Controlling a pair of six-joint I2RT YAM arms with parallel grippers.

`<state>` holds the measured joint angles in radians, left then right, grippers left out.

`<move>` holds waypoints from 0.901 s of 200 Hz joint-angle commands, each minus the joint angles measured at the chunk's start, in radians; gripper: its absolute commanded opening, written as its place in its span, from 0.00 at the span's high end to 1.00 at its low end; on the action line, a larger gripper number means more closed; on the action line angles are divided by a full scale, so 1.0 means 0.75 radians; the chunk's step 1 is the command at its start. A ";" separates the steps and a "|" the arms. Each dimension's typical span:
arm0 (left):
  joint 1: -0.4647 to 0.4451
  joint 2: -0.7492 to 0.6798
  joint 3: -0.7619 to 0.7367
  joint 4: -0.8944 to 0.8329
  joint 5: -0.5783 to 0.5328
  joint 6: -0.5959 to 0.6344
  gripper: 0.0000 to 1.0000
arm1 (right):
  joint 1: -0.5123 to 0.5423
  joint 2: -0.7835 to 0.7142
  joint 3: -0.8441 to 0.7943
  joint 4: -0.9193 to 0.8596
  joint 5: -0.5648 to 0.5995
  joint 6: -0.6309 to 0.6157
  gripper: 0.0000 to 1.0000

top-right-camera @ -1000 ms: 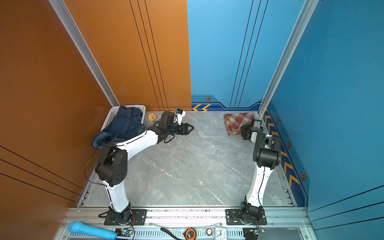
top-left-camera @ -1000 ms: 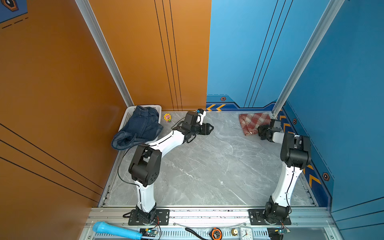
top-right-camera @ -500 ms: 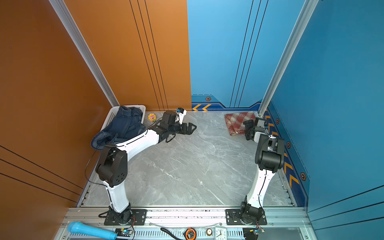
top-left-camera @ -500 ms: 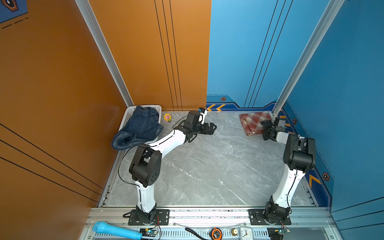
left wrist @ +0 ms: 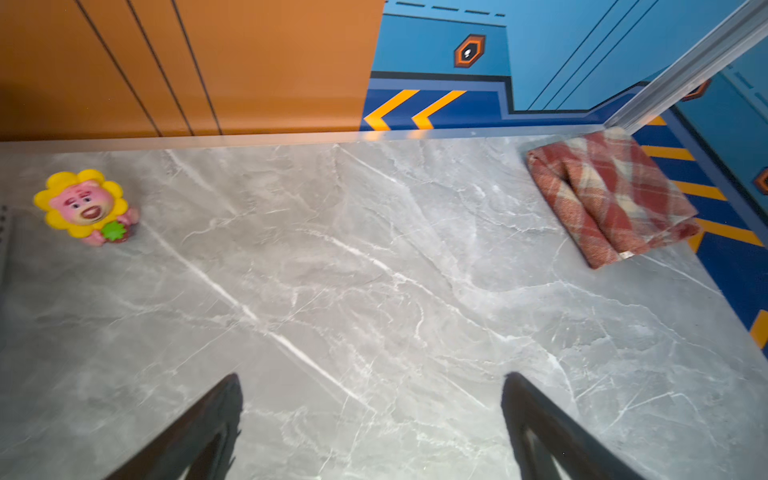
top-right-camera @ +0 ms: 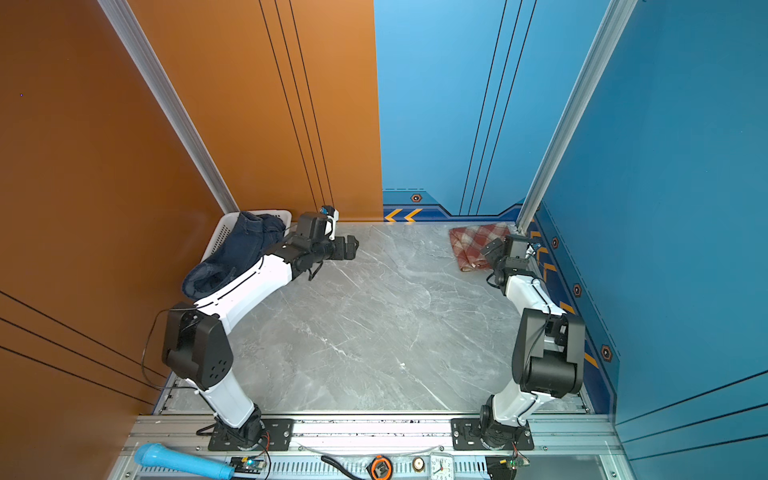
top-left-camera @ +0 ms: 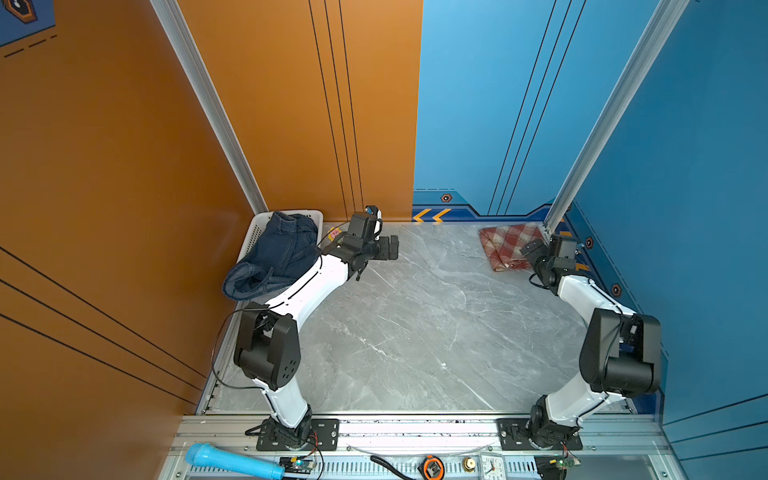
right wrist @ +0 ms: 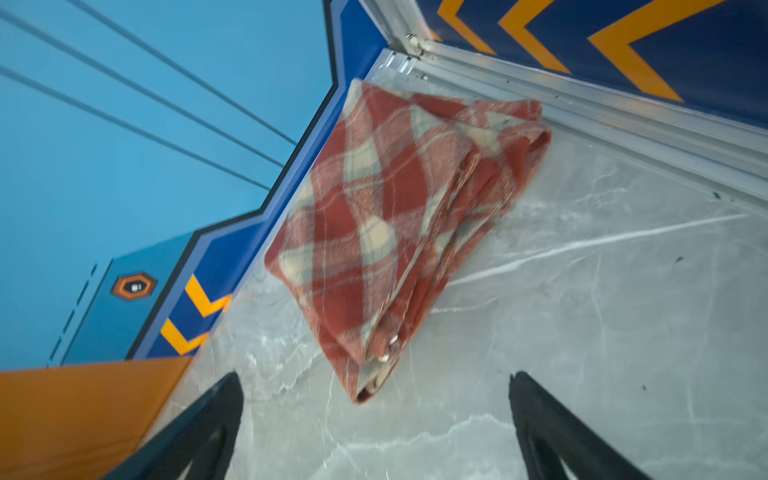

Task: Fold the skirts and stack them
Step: 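Release the plaid skirt with the right gripper while the left gripper reaches toward the basket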

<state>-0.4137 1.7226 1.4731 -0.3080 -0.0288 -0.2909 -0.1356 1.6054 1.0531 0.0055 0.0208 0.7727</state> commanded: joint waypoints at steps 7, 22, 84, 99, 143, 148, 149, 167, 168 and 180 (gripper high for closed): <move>0.030 -0.043 0.110 -0.286 -0.201 0.034 0.02 | 0.207 -0.163 -0.068 -0.079 0.240 -0.315 0.00; 0.068 -0.038 0.171 -0.399 -0.217 0.014 0.02 | 0.352 -0.217 -0.096 -0.047 0.284 -0.427 0.00; 0.320 -0.088 0.257 -0.646 -0.426 0.005 0.02 | 0.762 -0.188 -0.124 0.024 0.032 -0.763 0.02; 0.407 -0.085 0.288 -0.689 -0.465 0.007 0.02 | 0.797 -0.165 -0.121 0.045 -0.027 -0.798 0.03; 0.611 -0.071 0.365 -0.737 -0.650 0.073 0.02 | 0.861 -0.113 -0.092 0.045 -0.151 -0.819 0.03; 0.635 -0.072 0.366 -0.735 -0.660 0.073 0.02 | 0.874 -0.112 -0.092 0.042 -0.146 -0.825 0.03; 0.642 -0.073 0.366 -0.735 -0.663 0.072 0.02 | 0.875 -0.112 -0.093 0.041 -0.144 -0.827 0.03; 0.721 -0.081 0.362 -0.744 -0.707 0.065 0.02 | 0.914 -0.108 -0.095 0.041 -0.126 -0.831 0.03; 0.724 -0.082 0.362 -0.744 -0.706 0.065 0.02 | 0.915 -0.108 -0.094 0.041 -0.129 -0.830 0.03; 0.770 -0.096 0.353 -0.745 -0.703 0.058 0.02 | 0.932 -0.100 -0.091 0.032 -0.147 -0.829 0.03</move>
<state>0.1143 1.6840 1.7260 -0.8211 -0.4923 -0.2543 0.5365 1.5208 0.9741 0.0284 -0.0544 0.1783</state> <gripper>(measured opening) 0.980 0.971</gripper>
